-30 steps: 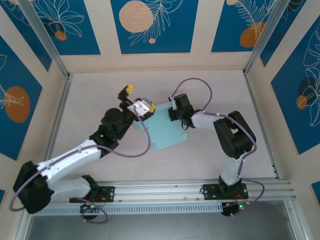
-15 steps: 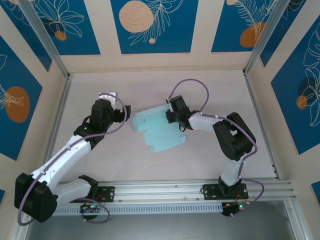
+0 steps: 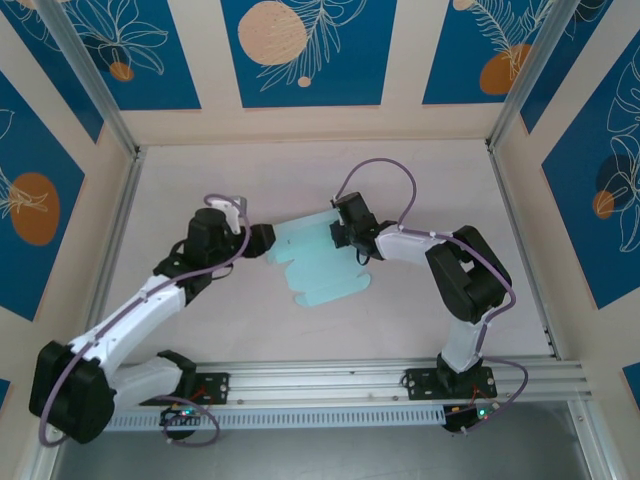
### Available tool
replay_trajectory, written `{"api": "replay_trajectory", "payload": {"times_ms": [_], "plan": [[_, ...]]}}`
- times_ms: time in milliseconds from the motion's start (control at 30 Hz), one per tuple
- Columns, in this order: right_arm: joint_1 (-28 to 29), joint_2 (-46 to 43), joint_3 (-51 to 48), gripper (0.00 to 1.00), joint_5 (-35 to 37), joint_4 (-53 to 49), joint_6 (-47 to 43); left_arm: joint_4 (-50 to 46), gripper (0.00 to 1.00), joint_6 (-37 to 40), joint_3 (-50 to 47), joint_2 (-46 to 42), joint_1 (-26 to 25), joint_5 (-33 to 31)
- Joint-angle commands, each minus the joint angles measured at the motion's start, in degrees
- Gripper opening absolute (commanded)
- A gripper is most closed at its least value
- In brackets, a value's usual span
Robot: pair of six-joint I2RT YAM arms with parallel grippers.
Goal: Fold the paper box
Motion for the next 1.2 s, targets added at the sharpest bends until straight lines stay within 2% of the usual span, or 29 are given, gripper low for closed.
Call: {"api": "replay_trajectory", "payload": {"times_ms": [0,167,400,633,867,1000,1100,1167], "plan": [[0.9,-2.0,1.4,0.12,1.2,-0.9,0.8,6.5,0.59,-5.3,-3.1,5.3,-1.0,7.5],[1.4,-2.1,1.3,0.12,1.4,-1.0,0.9,6.5,0.56,-3.2,-2.6,9.6,-1.4,5.2],[1.6,-2.7,0.0,0.12,1.2,-0.3,1.1,6.2,0.54,-2.1,-3.3,13.5,0.0,-3.7],[1.7,-3.8,-1.0,0.12,1.4,-0.5,0.9,9.2,0.33,-1.3,-2.4,14.5,2.5,-11.0],[1.9,-3.3,-0.9,0.12,1.7,-0.4,1.2,10.8,0.29,-2.9,-1.0,13.1,4.3,-8.6],[1.9,-2.2,-0.6,0.12,2.0,-0.3,1.6,11.3,0.32,-4.7,-2.5,7.7,4.3,-7.4],[1.8,-1.8,-0.6,0.12,1.7,0.0,1.7,7.7,0.41,-2.2,-1.2,4.5,4.2,-7.4],[1.9,-1.6,-0.4,0.12,1.6,0.1,1.8,4.0,0.47,1.2,0.6,4.0,4.1,-9.6]]}}
